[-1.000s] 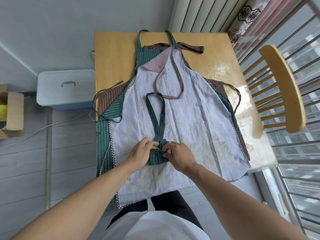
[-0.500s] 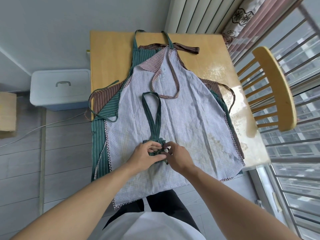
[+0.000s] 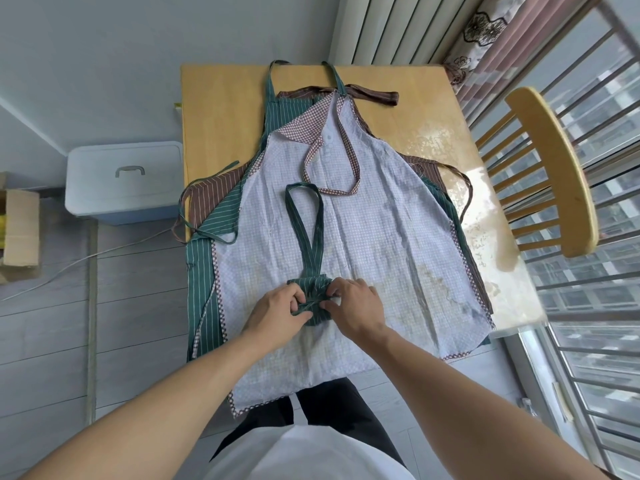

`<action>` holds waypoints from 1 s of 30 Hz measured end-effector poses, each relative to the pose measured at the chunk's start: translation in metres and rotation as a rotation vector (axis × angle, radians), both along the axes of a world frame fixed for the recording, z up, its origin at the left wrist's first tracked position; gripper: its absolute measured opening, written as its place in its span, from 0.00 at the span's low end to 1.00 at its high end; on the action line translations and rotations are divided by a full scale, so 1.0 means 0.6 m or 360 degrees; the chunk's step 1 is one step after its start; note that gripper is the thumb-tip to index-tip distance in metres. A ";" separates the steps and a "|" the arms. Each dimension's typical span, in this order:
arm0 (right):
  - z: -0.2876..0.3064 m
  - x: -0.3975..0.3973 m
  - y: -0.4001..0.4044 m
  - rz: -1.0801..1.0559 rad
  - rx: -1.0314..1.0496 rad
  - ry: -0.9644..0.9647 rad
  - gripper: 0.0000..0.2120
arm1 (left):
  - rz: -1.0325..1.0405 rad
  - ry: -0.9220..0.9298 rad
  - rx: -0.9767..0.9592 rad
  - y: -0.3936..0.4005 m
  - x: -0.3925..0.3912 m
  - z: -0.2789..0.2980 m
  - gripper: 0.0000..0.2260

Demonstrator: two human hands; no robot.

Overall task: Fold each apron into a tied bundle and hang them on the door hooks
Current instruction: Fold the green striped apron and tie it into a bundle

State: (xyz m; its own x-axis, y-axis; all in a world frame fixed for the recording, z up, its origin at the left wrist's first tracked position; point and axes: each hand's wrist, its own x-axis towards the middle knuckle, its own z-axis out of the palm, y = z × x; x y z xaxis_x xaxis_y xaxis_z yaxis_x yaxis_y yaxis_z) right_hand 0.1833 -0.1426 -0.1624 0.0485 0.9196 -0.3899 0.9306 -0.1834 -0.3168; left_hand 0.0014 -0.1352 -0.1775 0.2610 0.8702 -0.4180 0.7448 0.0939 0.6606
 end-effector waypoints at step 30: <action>0.069 0.033 0.023 0.0550 0.0062 -0.0002 0.12 | 0.0202 -0.0212 -0.0097 0.003 0.063 0.008 0.03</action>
State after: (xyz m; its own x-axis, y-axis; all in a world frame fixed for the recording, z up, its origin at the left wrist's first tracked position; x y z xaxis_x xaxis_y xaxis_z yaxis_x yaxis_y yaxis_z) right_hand 0.2029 -0.1286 -0.1208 -0.2681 0.8958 -0.3545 0.9360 0.1550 -0.3162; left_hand 0.0390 -0.1333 -0.1728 0.2075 0.8737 -0.4401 0.6307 0.2244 0.7429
